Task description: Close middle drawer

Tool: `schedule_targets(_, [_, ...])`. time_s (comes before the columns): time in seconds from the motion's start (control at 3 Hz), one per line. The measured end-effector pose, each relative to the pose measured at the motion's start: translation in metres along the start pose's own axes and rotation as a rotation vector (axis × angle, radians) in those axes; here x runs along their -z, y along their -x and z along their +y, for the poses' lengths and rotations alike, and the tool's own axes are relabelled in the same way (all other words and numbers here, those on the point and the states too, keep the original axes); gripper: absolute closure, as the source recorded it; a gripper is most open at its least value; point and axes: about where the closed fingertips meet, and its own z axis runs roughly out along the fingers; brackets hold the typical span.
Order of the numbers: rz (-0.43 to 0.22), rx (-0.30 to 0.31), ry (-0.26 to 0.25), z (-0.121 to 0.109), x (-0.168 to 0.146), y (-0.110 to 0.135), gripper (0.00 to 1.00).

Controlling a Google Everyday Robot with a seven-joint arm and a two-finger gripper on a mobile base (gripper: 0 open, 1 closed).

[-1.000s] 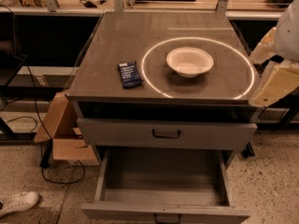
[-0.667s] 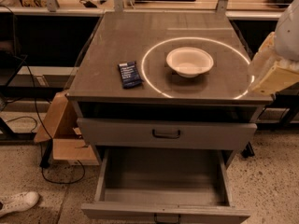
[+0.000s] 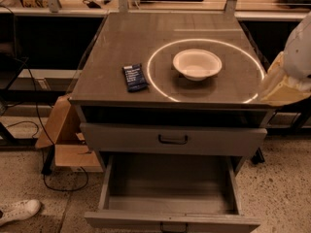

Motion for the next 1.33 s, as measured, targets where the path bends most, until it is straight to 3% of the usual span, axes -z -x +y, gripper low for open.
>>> schedule_targets(0.33, [0.011, -0.043, -0.035, 0.024, -0.020, -0.007, 1.00])
schedule_targets(0.67, [0.015, -0.097, -0.069, 0.050, -0.059, -0.021, 1.00])
schedule_targets(1.0, [0.031, -0.145, -0.063, 0.084, -0.124, -0.046, 1.00])
schedule_targets(1.33, [0.049, -0.164, -0.041, 0.104, -0.168, -0.064, 1.00])
